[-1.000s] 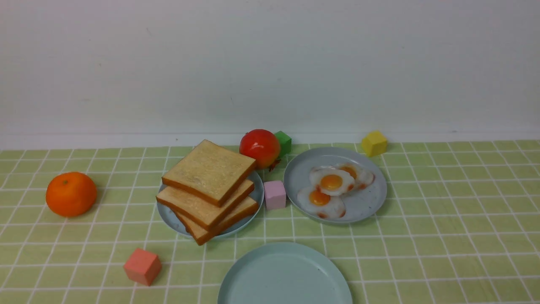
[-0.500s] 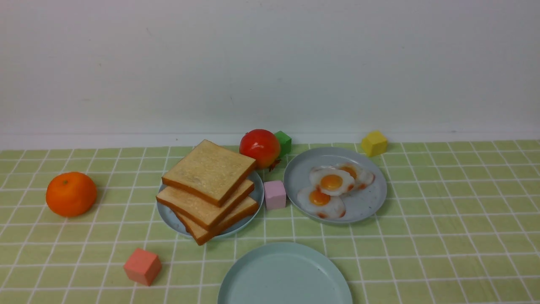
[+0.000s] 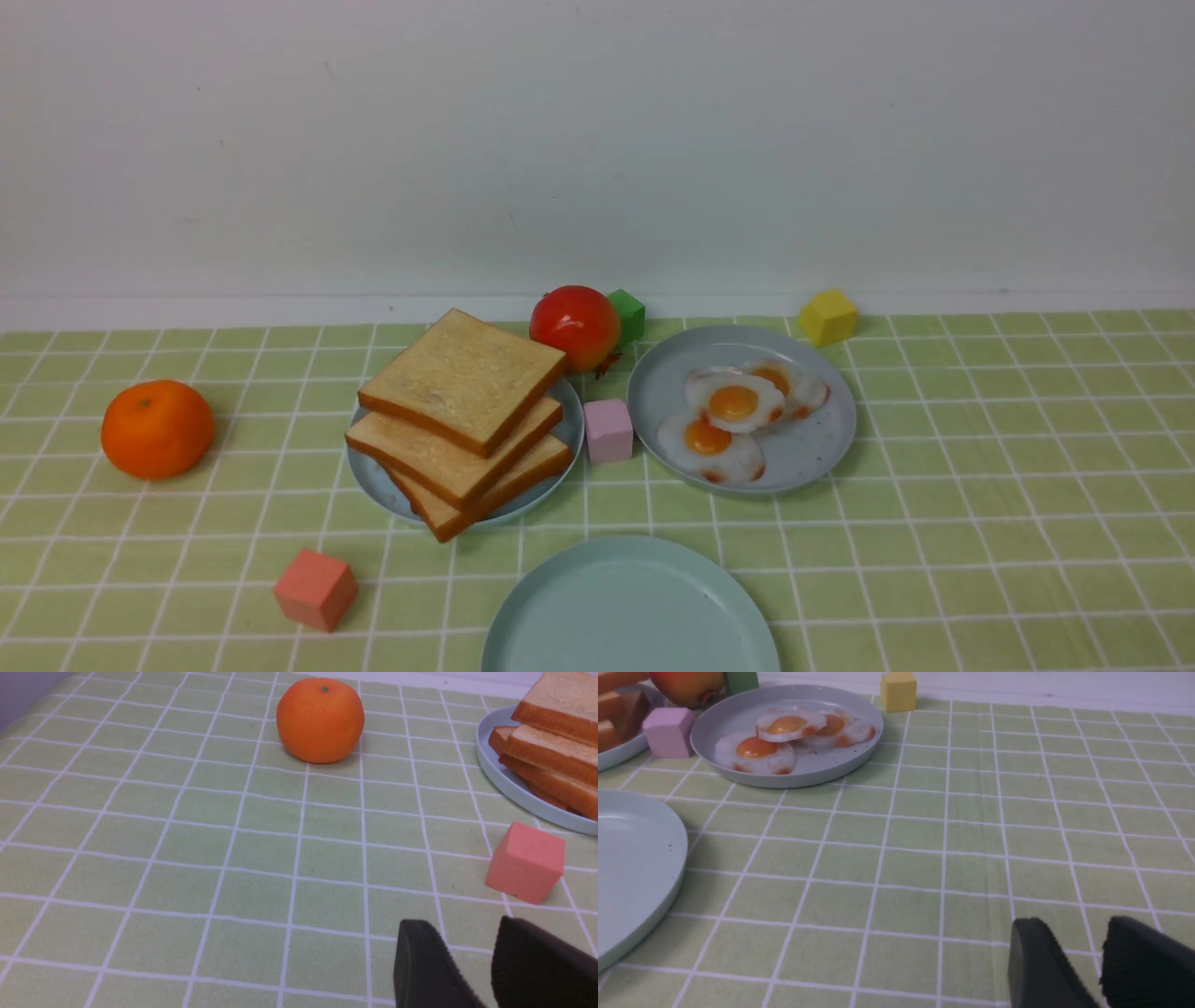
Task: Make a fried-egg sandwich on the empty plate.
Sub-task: Use the left arm to grab a slice of bread
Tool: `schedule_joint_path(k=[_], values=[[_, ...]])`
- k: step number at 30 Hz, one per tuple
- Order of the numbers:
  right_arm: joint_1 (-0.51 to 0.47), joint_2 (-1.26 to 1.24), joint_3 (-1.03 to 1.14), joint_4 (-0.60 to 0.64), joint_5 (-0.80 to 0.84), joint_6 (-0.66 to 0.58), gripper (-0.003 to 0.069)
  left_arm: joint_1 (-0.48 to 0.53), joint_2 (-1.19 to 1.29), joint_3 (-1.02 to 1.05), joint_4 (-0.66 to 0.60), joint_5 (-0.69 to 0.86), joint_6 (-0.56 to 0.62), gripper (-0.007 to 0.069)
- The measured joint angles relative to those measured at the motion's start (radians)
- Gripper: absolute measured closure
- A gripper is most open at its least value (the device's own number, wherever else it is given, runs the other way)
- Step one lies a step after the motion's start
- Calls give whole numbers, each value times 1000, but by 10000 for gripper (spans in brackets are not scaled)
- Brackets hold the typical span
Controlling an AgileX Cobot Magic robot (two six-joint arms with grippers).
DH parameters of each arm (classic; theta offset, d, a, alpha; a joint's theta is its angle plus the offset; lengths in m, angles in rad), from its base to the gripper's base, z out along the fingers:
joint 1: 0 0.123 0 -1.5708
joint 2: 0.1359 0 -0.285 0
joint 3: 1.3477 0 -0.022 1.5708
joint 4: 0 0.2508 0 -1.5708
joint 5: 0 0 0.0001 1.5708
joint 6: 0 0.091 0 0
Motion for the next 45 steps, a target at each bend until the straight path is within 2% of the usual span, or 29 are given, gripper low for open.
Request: schedule_joint_path(k=[6,10,13,25,27,30,31,32,34,41,45], values=[[0,0,10,-2,-75,0,418,0,0,0,-17,-89,-1,386],[0,0,10,-16,-267,0,418,0,0,0,-38,-298,-2,386],[0,0,10,-32,-367,0,418,0,0,0,-39,-390,-3,386],[0,0,10,-34,-526,26,418,0,0,0,-55,-435,-27,386],[0,0,10,-7,-611,118,418,0,0,0,-111,-470,-121,386],[0,0,7,56,-726,291,418,0,0,1,-229,-593,-339,386],[0,0,5,56,-729,301,418,0,0,1,-236,-593,-353,386],[0,1,-20,68,-737,375,418,0,0,1,-270,-687,-448,386],[0,16,-75,68,-737,411,418,0,0,0,-274,-754,-517,386],[0,244,-465,47,-638,442,418,0,35,-253,-55,-674,-584,386],[0,432,-721,25,-471,442,418,0,184,-515,14,-390,-632,386]])
